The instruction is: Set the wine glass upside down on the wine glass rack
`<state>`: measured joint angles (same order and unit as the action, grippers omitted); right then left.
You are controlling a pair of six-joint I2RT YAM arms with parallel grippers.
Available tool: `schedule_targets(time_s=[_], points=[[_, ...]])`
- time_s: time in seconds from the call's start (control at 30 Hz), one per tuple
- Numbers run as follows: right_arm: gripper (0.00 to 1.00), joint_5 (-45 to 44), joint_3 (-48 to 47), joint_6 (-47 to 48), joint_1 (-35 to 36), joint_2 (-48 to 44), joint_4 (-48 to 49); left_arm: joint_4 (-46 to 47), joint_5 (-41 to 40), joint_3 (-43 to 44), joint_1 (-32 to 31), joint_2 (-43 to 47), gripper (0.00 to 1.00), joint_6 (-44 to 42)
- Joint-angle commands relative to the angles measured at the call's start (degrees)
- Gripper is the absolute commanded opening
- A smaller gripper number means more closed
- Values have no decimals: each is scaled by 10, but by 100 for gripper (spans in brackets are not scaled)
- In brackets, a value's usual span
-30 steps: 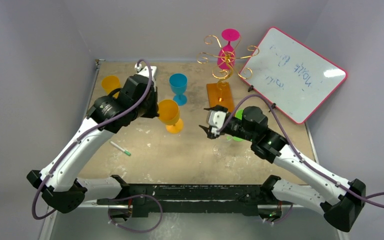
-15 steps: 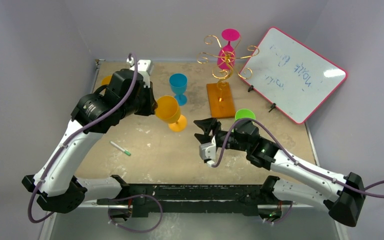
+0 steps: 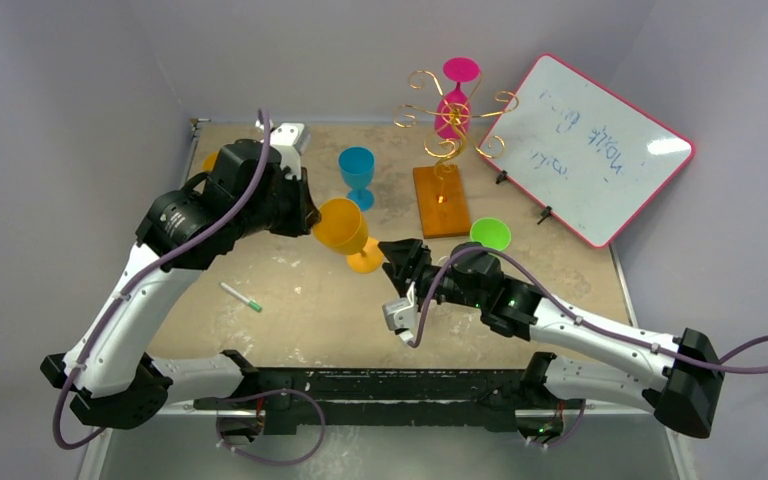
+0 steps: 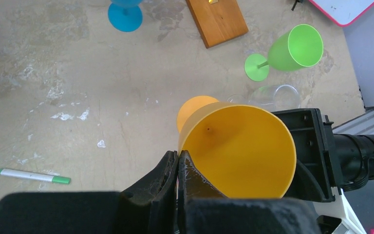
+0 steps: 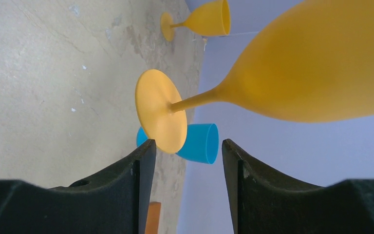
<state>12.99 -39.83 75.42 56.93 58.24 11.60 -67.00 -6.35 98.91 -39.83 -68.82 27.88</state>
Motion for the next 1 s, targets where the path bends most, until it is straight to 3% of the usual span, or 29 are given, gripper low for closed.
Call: schedule_targets(time_s=[0.0, 0.3, 0.63, 0.73, 0.9, 0.97], points=[[57, -21, -9, 39, 6, 5, 22, 16, 6, 29, -1, 17, 0, 4], [56, -33, 3, 62, 14, 10, 34, 2, 0, 49, -1, 12, 0, 4], [42, -32, 13, 78, 15, 5, 70, 27, 44, 35, -1, 22, 0, 18], [32, -31, 17, 82, 16, 3, 78, 35, 53, 28, -1, 25, 0, 21], [0, -26, 28, 75, 16, -10, 94, 25, 17, 27, -1, 27, 0, 20], [0, -24, 27, 64, 16, -13, 95, 22, -7, 26, -2, 28, 0, 22]])
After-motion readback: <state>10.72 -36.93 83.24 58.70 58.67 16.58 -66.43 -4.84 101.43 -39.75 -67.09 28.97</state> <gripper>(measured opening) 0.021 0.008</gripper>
